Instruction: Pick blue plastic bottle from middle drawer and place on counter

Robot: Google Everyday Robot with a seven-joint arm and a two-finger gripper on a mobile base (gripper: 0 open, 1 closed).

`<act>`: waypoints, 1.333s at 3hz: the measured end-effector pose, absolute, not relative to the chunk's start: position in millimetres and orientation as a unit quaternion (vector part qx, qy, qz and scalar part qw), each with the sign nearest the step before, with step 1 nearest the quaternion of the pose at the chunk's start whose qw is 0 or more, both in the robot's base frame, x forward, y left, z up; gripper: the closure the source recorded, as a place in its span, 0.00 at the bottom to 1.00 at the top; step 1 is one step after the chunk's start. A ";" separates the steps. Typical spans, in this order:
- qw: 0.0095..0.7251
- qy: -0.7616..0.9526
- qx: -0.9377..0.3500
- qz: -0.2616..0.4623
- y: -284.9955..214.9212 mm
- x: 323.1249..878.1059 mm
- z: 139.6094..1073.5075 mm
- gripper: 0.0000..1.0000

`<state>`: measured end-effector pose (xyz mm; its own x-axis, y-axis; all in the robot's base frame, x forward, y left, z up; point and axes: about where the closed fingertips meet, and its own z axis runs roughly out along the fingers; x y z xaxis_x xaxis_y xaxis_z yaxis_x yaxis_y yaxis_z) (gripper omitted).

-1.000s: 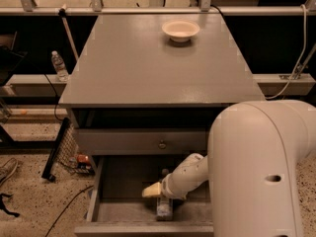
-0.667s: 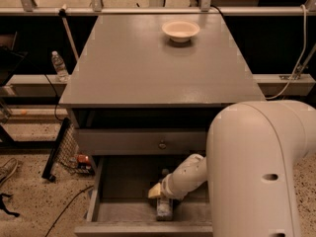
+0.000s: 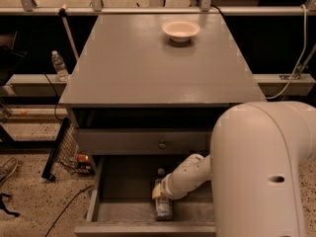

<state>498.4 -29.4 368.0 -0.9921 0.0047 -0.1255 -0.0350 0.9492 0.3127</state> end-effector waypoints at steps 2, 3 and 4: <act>0.063 0.965 -0.069 0.246 -5.4 472.2 417.9 1.00; 0.071 0.955 -0.120 0.262 -4.4 471.5 447.0 1.00; 0.083 0.946 -0.167 0.264 -3.3 475.0 473.1 1.00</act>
Offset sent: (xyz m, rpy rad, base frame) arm -0.0363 0.0243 0.0956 0.2696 -0.0859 0.3166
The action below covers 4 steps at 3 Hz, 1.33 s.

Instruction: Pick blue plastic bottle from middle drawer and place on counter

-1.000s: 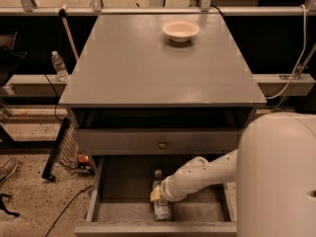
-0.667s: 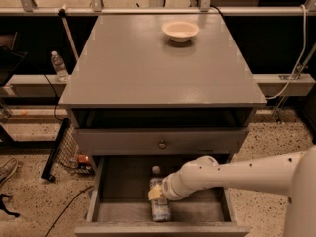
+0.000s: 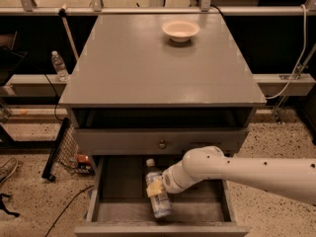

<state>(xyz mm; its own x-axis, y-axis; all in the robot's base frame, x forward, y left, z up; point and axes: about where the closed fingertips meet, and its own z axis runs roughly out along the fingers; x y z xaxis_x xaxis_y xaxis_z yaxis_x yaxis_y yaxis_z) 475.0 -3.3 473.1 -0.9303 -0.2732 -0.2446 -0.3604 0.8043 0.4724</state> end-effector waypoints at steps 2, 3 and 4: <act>0.087 0.942 -0.207 0.249 0.9 474.9 492.9 1.00; 0.092 0.937 -0.242 0.235 8.1 451.5 513.9 1.00; 0.102 0.931 -0.268 0.227 8.4 436.2 534.1 1.00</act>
Offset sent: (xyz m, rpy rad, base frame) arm 0.0006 0.0025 0.0146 -0.0219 -0.0269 0.0541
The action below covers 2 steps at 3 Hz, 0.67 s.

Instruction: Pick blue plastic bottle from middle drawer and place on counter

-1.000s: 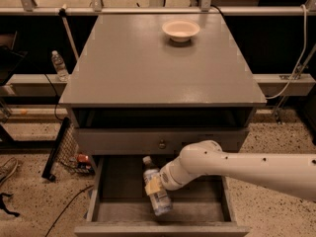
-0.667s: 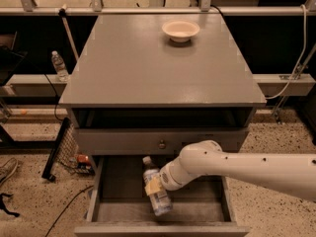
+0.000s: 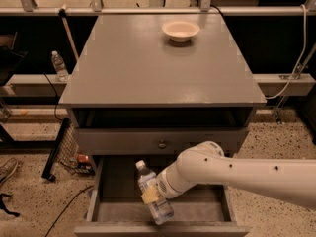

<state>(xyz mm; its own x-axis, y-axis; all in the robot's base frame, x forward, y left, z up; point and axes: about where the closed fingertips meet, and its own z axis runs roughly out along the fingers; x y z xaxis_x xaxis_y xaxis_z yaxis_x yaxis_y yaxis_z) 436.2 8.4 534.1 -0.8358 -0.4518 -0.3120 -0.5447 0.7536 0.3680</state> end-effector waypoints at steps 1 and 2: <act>0.125 0.917 -0.300 0.231 4.7 428.8 563.7 1.00; 0.125 0.917 -0.301 0.231 4.8 428.8 563.8 1.00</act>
Offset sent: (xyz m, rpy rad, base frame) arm -0.0056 -0.0019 0.0265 0.0170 -0.0413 0.0362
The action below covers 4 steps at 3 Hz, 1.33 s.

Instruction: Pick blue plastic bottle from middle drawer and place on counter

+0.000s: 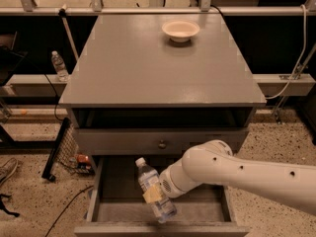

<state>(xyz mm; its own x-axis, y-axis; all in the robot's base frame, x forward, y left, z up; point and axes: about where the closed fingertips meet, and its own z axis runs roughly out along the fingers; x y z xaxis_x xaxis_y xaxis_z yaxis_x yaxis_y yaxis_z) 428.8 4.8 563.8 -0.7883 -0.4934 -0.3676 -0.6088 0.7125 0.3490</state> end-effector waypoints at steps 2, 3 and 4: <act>0.149 0.911 -0.343 0.175 8.3 440.1 619.7 1.00; 0.154 0.909 -0.365 0.133 5.3 456.5 661.6 1.00; 0.154 0.909 -0.365 0.133 5.3 456.5 661.6 1.00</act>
Offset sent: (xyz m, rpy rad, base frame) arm 0.0204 0.0050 0.0988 -0.1645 -0.1779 0.0913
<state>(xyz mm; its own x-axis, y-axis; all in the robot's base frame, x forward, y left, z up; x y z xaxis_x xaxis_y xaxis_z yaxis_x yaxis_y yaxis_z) 456.5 5.3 661.6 -0.6862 -0.6221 -0.3769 -0.7039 0.6986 0.1286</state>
